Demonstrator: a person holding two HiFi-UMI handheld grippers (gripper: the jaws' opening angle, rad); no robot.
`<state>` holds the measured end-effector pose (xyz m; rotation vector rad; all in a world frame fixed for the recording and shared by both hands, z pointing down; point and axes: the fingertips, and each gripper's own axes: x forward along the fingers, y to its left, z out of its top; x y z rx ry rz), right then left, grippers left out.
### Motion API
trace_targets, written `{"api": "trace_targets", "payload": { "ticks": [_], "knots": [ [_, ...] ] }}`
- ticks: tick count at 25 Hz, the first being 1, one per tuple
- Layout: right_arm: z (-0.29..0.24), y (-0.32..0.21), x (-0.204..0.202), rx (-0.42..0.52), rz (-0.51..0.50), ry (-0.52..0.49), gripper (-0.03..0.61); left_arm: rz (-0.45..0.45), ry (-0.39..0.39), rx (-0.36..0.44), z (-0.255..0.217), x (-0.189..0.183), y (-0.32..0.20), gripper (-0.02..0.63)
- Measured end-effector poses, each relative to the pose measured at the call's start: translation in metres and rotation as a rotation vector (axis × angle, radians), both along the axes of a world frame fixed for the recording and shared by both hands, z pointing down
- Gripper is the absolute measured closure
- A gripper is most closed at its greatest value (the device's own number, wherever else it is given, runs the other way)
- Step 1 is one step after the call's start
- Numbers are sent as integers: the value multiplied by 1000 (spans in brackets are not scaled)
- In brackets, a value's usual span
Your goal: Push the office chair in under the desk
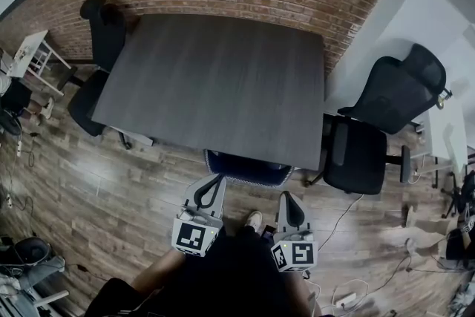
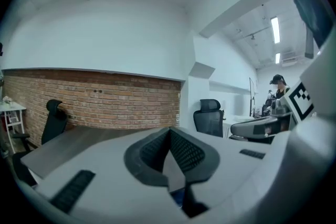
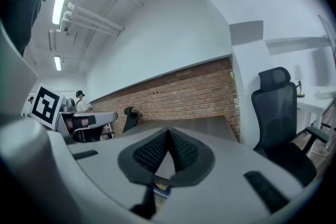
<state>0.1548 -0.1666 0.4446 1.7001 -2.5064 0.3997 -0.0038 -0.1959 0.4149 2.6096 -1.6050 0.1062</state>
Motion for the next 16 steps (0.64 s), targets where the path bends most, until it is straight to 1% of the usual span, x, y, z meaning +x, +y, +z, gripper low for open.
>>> {"api": "trace_targets", "payload": {
  "ticks": [11, 16],
  "knots": [
    [3, -1, 2, -12, 3, 10, 577, -1, -9, -7, 1, 2, 1, 607],
    [5, 2, 2, -13, -1, 16, 577, -9, 0, -3, 1, 2, 2, 607]
  ]
}}
